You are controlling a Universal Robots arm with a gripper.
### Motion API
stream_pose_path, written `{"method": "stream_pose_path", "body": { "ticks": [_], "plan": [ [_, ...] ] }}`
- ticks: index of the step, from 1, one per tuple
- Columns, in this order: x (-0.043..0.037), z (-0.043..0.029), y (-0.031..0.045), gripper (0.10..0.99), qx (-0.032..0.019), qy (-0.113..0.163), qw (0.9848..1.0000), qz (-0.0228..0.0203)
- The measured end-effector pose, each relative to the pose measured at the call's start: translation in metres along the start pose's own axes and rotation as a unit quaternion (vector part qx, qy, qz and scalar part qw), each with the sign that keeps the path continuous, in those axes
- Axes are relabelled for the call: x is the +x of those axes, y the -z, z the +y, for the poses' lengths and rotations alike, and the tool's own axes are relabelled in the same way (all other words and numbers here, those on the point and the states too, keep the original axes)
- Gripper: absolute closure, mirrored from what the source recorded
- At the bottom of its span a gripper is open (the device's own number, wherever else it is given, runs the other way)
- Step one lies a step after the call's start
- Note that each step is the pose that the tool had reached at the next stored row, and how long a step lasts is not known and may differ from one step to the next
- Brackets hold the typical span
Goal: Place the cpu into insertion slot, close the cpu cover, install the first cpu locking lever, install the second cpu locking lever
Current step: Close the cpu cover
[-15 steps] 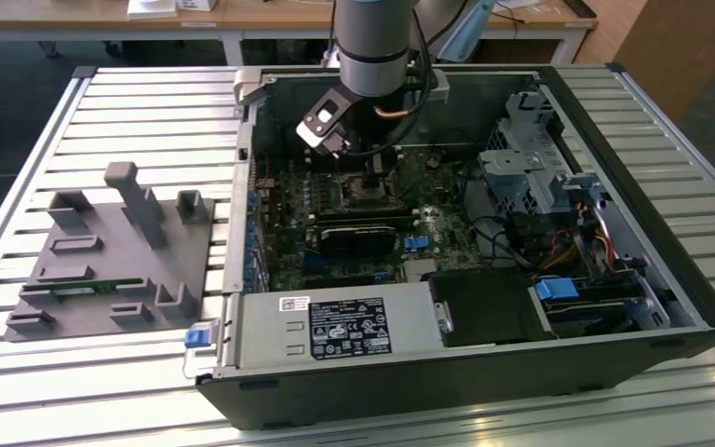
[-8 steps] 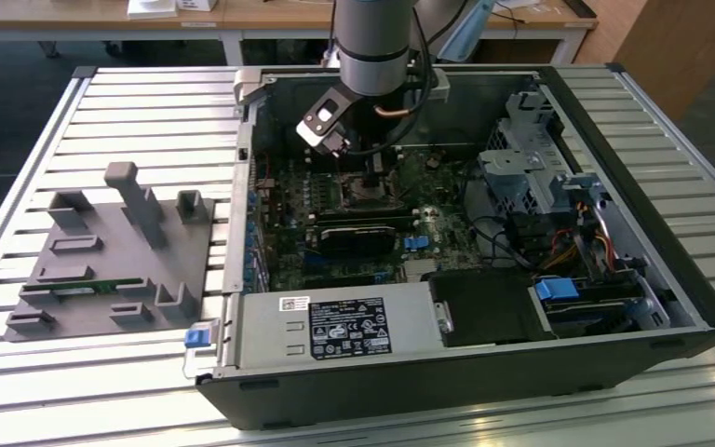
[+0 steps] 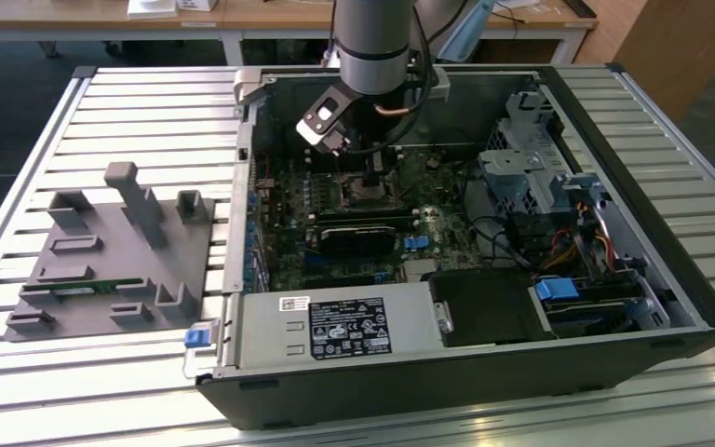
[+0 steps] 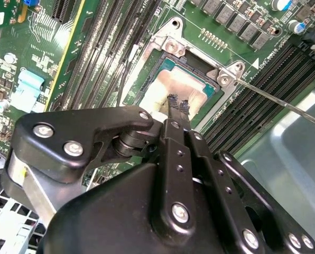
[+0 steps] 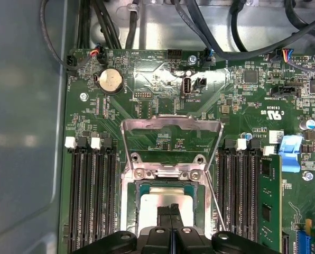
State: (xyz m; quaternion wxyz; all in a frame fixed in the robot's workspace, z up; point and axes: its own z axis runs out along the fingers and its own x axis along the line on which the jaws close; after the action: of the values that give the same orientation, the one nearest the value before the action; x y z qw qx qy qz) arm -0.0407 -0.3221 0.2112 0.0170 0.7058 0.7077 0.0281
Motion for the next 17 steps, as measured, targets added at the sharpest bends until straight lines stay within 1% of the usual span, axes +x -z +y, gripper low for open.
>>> {"method": "stream_pose_path", "body": {
  "ticks": [6, 10, 17],
  "plan": [
    [0.0, 0.0001, 0.0023, 0.98, 0.0001, 0.0, 1.0, -0.0001],
    [0.0001, 0.0004, 0.0057, 0.98, 0.0003, 0.0, 1.0, -0.0002],
    [0.0002, 0.0011, 0.0168, 0.98, 0.0003, 0.0, 1.0, -0.0001]
  ]
}}
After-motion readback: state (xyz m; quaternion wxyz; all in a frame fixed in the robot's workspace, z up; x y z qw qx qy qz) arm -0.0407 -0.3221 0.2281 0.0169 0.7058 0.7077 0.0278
